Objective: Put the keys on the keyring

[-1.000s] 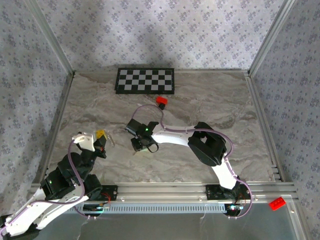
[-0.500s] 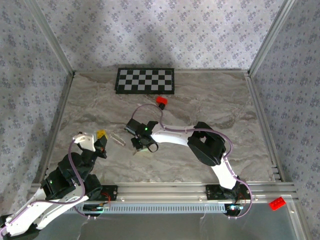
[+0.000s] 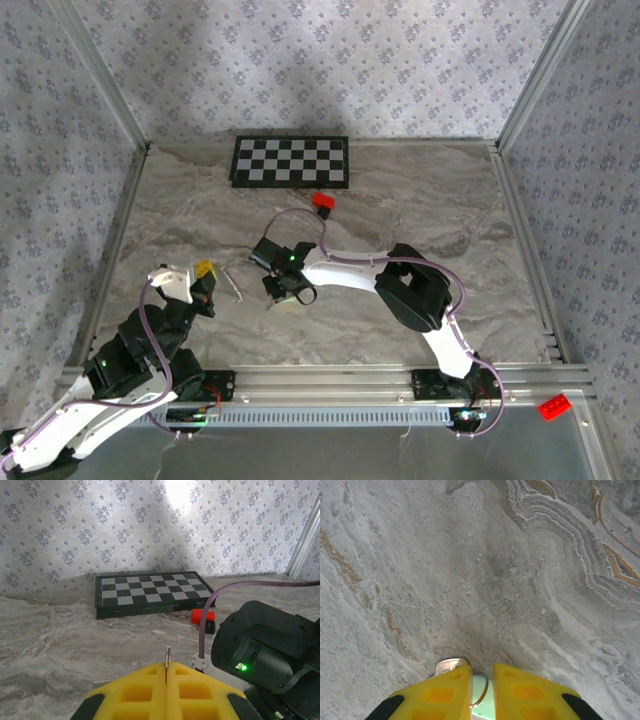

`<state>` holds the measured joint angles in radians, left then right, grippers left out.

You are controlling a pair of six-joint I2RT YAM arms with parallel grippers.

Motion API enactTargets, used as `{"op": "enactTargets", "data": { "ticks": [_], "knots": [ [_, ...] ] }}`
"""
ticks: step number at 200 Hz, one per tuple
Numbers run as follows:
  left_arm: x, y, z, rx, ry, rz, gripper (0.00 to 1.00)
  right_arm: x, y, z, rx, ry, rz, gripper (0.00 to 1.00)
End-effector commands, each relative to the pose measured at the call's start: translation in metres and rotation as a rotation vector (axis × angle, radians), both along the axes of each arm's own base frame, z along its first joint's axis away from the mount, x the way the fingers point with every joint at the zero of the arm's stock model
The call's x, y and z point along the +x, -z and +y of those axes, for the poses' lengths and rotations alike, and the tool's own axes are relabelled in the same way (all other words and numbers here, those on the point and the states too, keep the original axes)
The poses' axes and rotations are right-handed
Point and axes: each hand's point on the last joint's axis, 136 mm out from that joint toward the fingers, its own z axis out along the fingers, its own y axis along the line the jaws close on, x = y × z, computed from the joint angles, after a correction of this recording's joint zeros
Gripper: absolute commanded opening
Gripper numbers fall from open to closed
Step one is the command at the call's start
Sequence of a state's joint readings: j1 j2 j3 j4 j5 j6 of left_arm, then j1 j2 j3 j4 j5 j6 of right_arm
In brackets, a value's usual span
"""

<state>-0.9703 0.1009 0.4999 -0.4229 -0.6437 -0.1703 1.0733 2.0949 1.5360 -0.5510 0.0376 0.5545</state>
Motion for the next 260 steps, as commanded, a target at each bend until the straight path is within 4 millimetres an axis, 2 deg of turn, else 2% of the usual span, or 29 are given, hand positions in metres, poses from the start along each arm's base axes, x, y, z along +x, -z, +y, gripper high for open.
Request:
{"op": "enactTargets", "data": {
  "ticks": [1,60,98,156,200,248,251,260],
  "knots": [
    [0.0,-0.01,0.0,-0.04,0.0,-0.021,0.0,-0.003,0.002,-0.001,-0.014,0.0,0.015,0.17],
    [0.0,-0.009,-0.001,-0.035,0.003,-0.017,0.0,-0.004,0.004,-0.003,-0.016,0.003,0.016,0.15],
    [0.0,-0.009,-0.002,-0.031,0.009,-0.014,0.0,-0.007,0.005,-0.004,-0.015,-0.001,0.03,0.04],
    [0.0,-0.009,-0.008,-0.022,0.035,-0.004,0.0,-0.005,-0.01,-0.014,0.02,-0.001,0.007,0.0],
    [0.001,-0.007,-0.018,-0.009,0.065,0.006,0.0,-0.008,-0.025,-0.041,0.032,0.001,-0.03,0.0],
    [0.0,-0.005,-0.032,0.006,0.125,0.027,0.0,-0.012,-0.03,-0.074,0.036,0.039,-0.02,0.0],
    [0.0,-0.005,-0.032,0.005,0.128,0.027,0.0,-0.018,-0.02,-0.084,0.008,0.042,-0.005,0.0],
    [0.0,-0.004,-0.035,0.007,0.138,0.031,0.0,-0.022,-0.016,-0.094,-0.018,0.046,0.008,0.0]
  ]
}}
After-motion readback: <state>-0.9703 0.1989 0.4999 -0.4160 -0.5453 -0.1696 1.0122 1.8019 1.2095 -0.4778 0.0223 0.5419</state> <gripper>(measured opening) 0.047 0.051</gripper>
